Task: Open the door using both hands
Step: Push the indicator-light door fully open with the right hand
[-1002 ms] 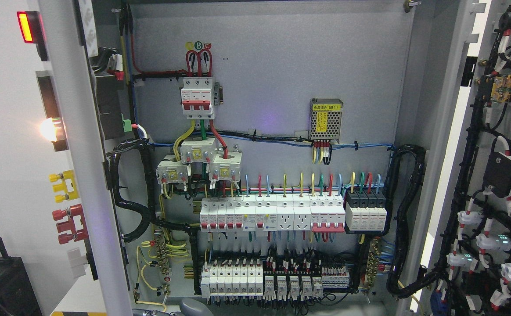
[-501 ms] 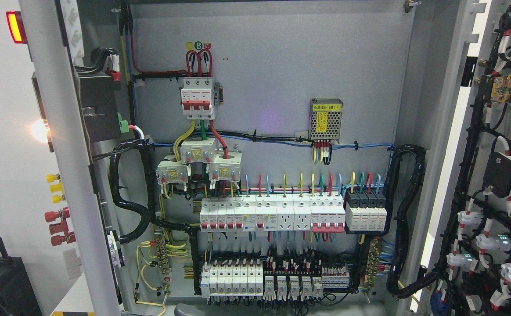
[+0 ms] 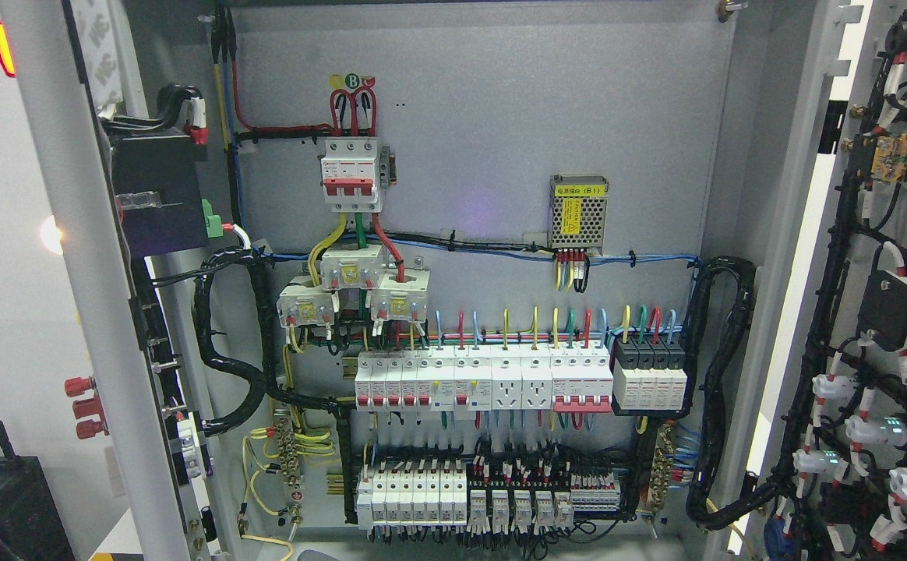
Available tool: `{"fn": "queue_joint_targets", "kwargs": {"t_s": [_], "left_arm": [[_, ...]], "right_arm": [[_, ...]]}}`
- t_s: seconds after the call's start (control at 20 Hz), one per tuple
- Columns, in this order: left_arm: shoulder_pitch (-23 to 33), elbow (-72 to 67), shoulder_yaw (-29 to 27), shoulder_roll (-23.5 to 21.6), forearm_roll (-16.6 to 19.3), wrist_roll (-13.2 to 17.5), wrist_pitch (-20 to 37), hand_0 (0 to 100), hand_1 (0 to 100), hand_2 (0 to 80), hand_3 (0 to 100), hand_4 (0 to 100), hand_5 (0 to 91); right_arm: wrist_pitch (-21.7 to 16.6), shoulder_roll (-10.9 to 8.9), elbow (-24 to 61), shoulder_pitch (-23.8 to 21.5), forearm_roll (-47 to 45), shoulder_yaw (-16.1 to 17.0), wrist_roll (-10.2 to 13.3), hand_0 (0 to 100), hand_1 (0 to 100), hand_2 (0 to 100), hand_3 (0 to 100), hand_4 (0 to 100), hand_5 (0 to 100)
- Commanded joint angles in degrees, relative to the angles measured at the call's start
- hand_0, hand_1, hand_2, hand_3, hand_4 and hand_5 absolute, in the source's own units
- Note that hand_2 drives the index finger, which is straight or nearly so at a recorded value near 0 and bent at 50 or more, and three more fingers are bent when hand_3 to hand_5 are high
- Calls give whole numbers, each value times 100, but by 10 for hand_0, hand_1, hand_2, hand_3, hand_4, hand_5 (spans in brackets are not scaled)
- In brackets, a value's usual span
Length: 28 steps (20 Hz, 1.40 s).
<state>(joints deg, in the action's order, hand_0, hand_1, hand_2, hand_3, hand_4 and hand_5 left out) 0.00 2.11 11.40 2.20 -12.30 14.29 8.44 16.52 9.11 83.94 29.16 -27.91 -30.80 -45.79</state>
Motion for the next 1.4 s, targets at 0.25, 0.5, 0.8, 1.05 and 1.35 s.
{"fn": "queue_joint_targets", "kwargs": {"t_s": [0.25, 0.5, 0.8, 1.05, 1.35], "left_arm": [[-176, 0, -6, 0, 0, -5, 0, 0, 0, 0, 0, 42, 0], [-176, 0, 3, 0, 0, -5, 0, 0, 0, 0, 0, 43, 0], [-176, 0, 3, 0, 0, -5, 0, 0, 0, 0, 0, 43, 0], [-176, 0, 3, 0, 0, -5, 0, 0, 0, 0, 0, 43, 0], [-176, 0, 3, 0, 0, -5, 0, 0, 0, 0, 0, 43, 0]], "right_arm": [[-158, 12, 79, -95, 163, -199, 0, 0, 0, 0, 0, 0, 0], [-193, 12, 123, -139, 163, -234, 0, 0, 0, 0, 0, 0, 0], [-255, 12, 167, -200, 224, -286, 0, 0, 0, 0, 0, 0, 0], [-281, 12, 167, -209, 339, -304, 0, 0, 0, 0, 0, 0, 0], [-281, 12, 158, -209, 462, -365, 9, 0, 0, 0, 0, 0, 0]]}}
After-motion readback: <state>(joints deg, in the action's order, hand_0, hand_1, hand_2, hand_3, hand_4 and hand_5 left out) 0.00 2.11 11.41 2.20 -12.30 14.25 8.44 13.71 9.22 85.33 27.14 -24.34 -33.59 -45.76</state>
